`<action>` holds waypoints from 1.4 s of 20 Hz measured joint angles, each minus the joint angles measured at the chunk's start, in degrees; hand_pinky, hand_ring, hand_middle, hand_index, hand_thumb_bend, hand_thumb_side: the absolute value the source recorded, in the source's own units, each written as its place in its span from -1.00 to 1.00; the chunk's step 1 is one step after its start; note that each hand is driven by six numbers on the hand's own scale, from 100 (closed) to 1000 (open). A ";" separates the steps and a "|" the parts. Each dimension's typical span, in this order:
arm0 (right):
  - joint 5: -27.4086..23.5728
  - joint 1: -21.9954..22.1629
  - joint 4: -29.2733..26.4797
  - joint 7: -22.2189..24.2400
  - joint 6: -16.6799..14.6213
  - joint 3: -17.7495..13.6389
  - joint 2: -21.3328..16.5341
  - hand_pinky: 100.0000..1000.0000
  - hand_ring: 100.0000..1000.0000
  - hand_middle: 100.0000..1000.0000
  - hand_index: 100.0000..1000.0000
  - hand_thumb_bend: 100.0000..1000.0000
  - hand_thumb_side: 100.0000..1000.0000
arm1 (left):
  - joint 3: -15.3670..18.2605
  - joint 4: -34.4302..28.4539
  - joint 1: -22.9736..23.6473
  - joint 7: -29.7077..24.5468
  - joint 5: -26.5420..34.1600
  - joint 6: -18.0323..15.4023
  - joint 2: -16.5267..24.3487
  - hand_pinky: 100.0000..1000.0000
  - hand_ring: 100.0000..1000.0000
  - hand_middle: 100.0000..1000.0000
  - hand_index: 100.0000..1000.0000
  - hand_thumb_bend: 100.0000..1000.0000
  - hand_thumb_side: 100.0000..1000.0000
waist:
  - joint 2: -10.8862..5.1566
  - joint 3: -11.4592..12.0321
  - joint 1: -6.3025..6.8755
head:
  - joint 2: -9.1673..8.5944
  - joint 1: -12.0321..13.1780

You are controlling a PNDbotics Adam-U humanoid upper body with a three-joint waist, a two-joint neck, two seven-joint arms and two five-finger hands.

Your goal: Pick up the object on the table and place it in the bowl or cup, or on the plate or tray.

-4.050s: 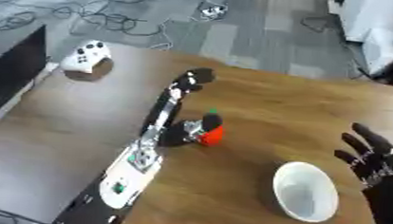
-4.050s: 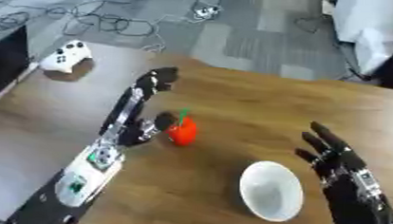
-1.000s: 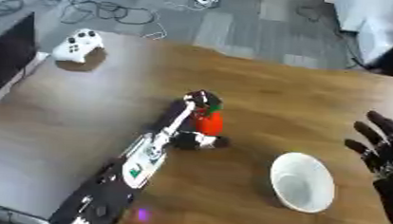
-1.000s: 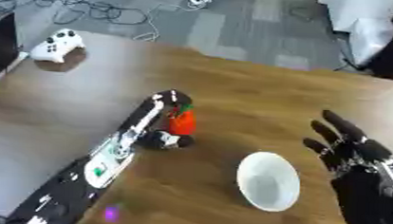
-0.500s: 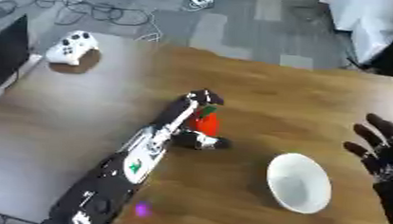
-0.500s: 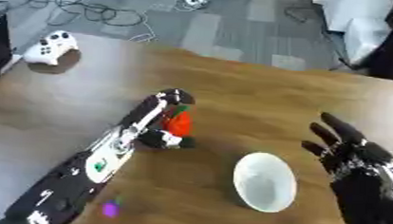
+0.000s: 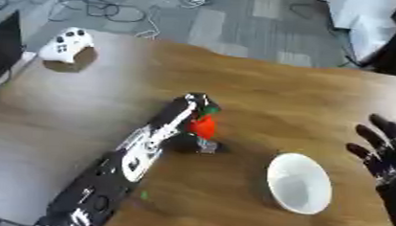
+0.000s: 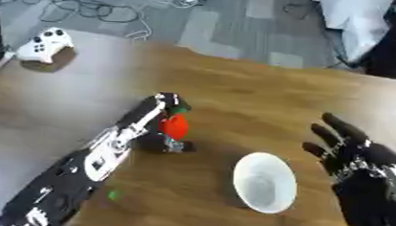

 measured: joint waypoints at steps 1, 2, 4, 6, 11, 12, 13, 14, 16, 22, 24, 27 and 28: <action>-0.15 0.00 -0.12 0.01 0.01 0.00 0.00 0.70 0.86 0.86 0.76 -1.00 0.77 | 0.00 0.18 0.00 0.10 -0.09 0.19 -0.02 -0.12 0.04 0.08 0.30 0.34 -0.14 | 0.03 -0.06 -0.07 | 0.00 0.00; -0.24 -0.01 -0.15 0.02 0.02 -0.01 0.00 0.70 0.86 0.86 0.76 -1.00 0.77 | 0.00 0.24 0.02 0.20 -0.33 0.56 -0.04 -0.12 0.04 0.08 0.30 0.34 -0.14 | 0.07 -0.13 -0.09 | 0.00 0.01; -0.46 -0.01 -0.32 0.04 0.05 -0.01 0.00 0.70 0.86 0.86 0.76 -1.00 0.77 | 0.00 0.25 0.02 0.60 -1.28 1.42 -0.22 -0.17 0.02 0.06 0.24 0.30 -0.22 | 0.12 -0.26 -0.12 | 0.00 0.01; -0.73 -0.01 -0.50 0.15 0.17 -0.02 0.00 0.70 0.86 0.86 0.76 -1.00 0.77 | -0.01 0.22 0.02 1.00 -2.25 2.29 -0.25 -0.20 0.00 0.05 0.22 0.25 -0.28 | 0.15 -0.28 -0.23 | 0.01 0.01; -1.17 -0.01 -0.81 0.22 0.32 -0.03 0.00 0.71 0.86 0.86 0.76 -1.00 0.78 | -0.24 0.18 0.01 0.92 -4.49 4.53 -0.31 -1.00 -0.74 -0.73 -0.48 -0.35 -1.00 | 0.17 -0.30 -0.24 | 0.03 0.01; -1.19 -0.01 -0.81 0.21 0.33 -0.03 0.00 0.71 0.86 0.86 0.76 -1.00 0.78 | -0.40 0.15 0.01 0.84 -5.15 4.89 -0.31 -1.00 -0.76 -0.76 -0.50 -0.35 -1.00 | 0.17 -0.31 -0.24 | 0.05 0.01; -1.20 -0.01 -0.81 0.20 0.34 -0.04 0.00 0.71 0.86 0.86 0.76 -1.00 0.78 | -0.56 0.05 0.01 0.73 -5.83 5.13 -0.31 -1.00 -0.90 -0.92 -0.65 -0.35 -1.00 | 0.17 -0.31 -0.23 | 0.07 0.01; -1.20 -0.01 -0.81 0.19 0.36 -0.04 0.00 0.71 0.86 0.86 0.76 -1.00 0.78 | -0.76 -0.20 0.04 0.59 -6.46 5.27 -0.31 -1.00 -0.90 -0.92 -0.65 -0.35 -1.00 | 0.17 -0.31 -0.21 | 0.09 0.01; -1.20 -0.01 -0.81 0.13 0.42 -0.04 0.00 0.71 0.86 0.86 0.76 -1.00 0.79 | -1.10 -0.58 0.08 0.37 -7.31 5.43 -0.30 -1.00 -0.98 -1.00 -0.73 -0.37 -1.00 | 0.17 -0.30 -0.17 | 0.10 0.01; -1.20 -0.01 -0.81 -0.04 0.60 -0.04 0.00 0.71 0.86 0.86 0.76 -1.00 0.80 | -1.80 -1.88 0.57 -0.72 -7.92 5.10 -0.29 -1.00 -0.96 -0.92 -0.64 -0.34 -1.00 | 0.28 -0.27 0.04 | 0.15 0.01; -1.20 0.00 -0.80 -0.10 0.66 -0.04 0.00 0.71 0.86 0.86 0.76 -1.00 0.80 | -1.92 -2.37 0.62 -1.36 -7.72 4.96 -0.28 -1.00 -0.96 -0.91 -0.64 -0.32 -1.00 | 0.28 -0.25 0.15 | 0.17 0.01; -1.20 0.00 -0.79 -0.20 0.77 -0.05 0.00 0.71 0.86 0.86 0.76 -1.00 0.82 | -2.14 -3.83 0.91 -2.16 -6.94 4.89 -0.27 -1.00 -0.94 -0.90 -0.62 -0.46 -1.00 | 0.28 -0.24 0.32 | 0.29 0.01; -1.21 0.01 -0.79 -0.25 0.79 -0.08 0.00 0.71 0.86 0.86 0.76 -1.00 0.79 | -2.14 -4.74 0.91 -2.23 -6.65 4.98 -0.26 -1.00 -0.94 -0.90 -0.62 -0.25 -1.00 | 0.28 -0.22 0.32 | 0.40 0.01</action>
